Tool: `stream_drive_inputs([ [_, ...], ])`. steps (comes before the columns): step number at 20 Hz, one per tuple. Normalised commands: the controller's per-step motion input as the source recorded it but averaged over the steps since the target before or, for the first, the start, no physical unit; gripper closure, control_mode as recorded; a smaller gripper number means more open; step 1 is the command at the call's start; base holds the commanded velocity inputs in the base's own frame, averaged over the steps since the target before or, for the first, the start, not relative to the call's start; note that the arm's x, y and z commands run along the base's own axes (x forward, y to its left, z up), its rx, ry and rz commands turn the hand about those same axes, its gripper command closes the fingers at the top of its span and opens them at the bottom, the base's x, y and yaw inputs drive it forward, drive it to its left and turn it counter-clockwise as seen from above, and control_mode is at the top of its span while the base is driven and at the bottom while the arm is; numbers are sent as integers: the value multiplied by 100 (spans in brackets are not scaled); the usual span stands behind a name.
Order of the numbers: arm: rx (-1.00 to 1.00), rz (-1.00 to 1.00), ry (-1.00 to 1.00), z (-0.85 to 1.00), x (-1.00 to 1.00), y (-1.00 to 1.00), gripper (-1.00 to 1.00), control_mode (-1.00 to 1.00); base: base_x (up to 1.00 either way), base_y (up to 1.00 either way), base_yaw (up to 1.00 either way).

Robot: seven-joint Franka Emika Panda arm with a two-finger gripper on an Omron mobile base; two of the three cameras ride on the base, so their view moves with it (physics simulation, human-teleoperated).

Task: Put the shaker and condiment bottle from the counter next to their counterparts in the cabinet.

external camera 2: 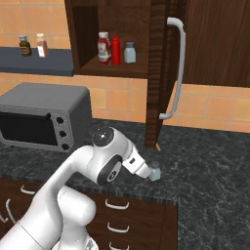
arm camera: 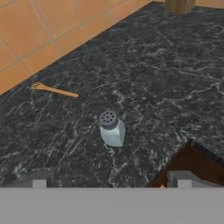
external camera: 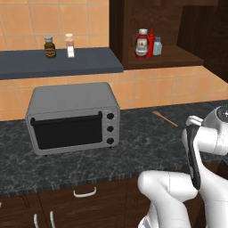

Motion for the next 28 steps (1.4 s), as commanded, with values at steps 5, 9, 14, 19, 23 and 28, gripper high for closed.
stream_drive_inputs([
  [5, 2, -1, 5, -24, 2, -1, -100, -100, 0, 0, 0],
  [9, 0, 0, 9, -41, 15, 0, -100, -100, 0, 0, 0],
  [14, 1, 0, 3, -17, 31, -5, -100, -100, 0, 0, 0],
  [19, 4, 0, 0, -7, 27, -14, -100, -100, 0, 0, 0],
  [23, 7, 0, 1, -13, 19, -23, -100, -100, 0, 0, 0],
  [28, 8, -1, 4, -28, 19, -19, -100, -100, 0, 0, 0],
])
